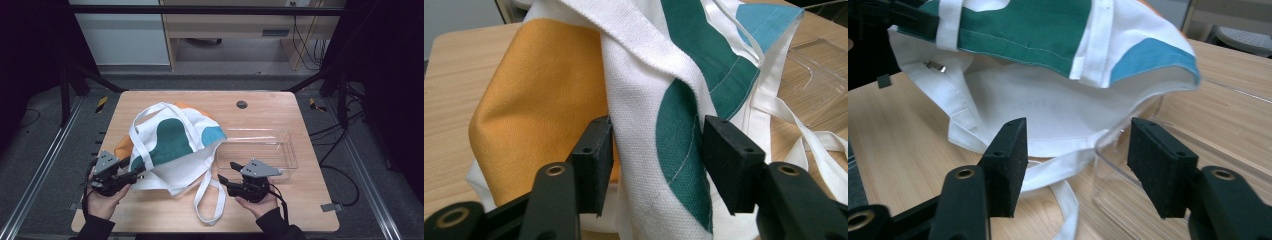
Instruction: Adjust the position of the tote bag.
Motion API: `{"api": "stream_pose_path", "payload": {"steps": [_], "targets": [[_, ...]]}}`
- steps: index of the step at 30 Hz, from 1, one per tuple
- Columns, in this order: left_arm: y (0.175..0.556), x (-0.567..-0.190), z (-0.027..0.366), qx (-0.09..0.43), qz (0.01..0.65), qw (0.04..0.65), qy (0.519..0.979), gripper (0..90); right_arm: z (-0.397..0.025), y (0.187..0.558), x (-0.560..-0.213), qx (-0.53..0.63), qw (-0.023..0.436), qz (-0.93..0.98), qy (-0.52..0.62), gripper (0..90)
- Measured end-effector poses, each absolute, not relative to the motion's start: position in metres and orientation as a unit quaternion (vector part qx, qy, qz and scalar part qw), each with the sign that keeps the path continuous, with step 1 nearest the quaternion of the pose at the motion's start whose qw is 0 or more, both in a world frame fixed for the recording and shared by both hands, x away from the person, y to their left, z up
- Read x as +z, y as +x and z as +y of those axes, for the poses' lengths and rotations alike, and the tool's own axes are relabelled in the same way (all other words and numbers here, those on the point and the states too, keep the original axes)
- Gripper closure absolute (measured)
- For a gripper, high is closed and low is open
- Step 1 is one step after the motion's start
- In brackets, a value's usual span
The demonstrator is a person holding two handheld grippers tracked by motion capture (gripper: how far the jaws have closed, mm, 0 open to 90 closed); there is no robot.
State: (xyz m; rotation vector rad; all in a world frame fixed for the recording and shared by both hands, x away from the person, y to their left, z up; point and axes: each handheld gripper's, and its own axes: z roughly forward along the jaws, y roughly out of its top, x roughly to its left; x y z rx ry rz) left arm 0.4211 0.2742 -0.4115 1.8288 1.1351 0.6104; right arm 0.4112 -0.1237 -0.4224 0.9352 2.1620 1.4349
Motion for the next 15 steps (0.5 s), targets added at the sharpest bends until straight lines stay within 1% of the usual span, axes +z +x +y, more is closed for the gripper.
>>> {"api": "stream_pose_path", "payload": {"steps": [4,5,6,7,10,15], "targets": [[0.422,-0.412,0.274,0.241,0.458,0.437,0.736,53.7,-0.112,0.412,-0.424,0.509,0.185,0.774,0.328,45.3],[0.422,-0.412,0.274,0.24,0.457,0.437,0.737,53.7,-0.108,0.413,-0.424,0.509,0.183,0.776,0.325,46.3],[0.422,-0.412,0.274,0.241,0.456,0.435,0.738,55.8,-0.102,0.414,-0.425,0.508,0.18,0.778,0.322,47.7],[0.423,-0.412,0.273,0.237,0.456,0.432,0.742,60.1,-0.094,0.415,-0.428,0.508,0.175,0.781,0.317,50.1],[0.424,-0.411,0.271,0.236,0.455,0.426,0.745,65.8,-0.081,0.417,-0.432,0.505,0.168,0.787,0.312,53.9],[0.425,-0.41,0.272,0.233,0.457,0.424,0.746,70.9,-0.062,0.423,-0.435,0.501,0.164,0.791,0.309,61.4]]}}
